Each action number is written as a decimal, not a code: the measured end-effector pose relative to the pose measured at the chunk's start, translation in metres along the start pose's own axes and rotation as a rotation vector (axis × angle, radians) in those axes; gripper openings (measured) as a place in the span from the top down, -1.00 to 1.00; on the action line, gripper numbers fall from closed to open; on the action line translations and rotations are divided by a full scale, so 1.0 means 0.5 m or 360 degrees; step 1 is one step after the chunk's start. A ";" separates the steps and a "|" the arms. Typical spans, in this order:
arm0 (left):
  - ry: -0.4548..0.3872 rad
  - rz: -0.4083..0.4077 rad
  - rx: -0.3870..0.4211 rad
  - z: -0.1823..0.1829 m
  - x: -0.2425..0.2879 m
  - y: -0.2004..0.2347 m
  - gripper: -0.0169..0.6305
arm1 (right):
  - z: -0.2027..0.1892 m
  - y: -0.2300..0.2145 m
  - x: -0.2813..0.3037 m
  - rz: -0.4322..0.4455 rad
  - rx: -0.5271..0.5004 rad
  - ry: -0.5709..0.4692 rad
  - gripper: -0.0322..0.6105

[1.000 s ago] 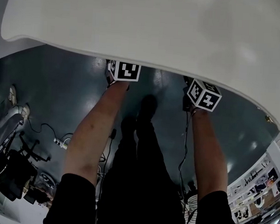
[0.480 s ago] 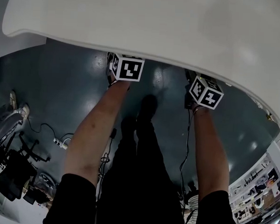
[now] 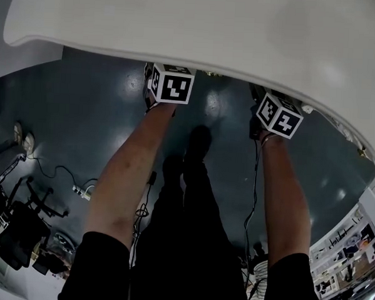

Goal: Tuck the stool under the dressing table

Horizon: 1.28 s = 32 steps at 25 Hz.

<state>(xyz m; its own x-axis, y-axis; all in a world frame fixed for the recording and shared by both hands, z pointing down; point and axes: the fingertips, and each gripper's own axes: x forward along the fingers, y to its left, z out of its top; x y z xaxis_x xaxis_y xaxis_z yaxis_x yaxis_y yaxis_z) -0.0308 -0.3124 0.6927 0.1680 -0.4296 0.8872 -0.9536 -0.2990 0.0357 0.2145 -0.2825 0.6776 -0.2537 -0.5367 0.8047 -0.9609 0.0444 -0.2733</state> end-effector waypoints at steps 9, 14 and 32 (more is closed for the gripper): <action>-0.0083 -0.0027 -0.0032 -0.016 -0.027 -0.022 -0.37 | -0.008 0.031 -0.028 0.0106 -0.0016 -0.0047 -0.06; -0.0151 -0.0101 -0.0053 -0.027 -0.083 -0.039 -0.23 | -0.007 0.066 -0.076 0.0162 -0.0021 -0.0092 -0.06; -0.0489 -0.0436 -0.0130 -0.099 -0.581 -0.103 0.65 | -0.020 0.338 -0.482 0.0479 -0.0063 -0.0402 0.00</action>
<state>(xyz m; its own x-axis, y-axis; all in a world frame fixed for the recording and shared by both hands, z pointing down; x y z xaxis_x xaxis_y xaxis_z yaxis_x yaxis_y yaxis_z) -0.0430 -0.1302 0.4560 0.4731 -0.5816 0.6618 -0.8779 -0.3745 0.2985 0.1123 -0.1371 0.4430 -0.4944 -0.6851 0.5351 -0.8524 0.2612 -0.4530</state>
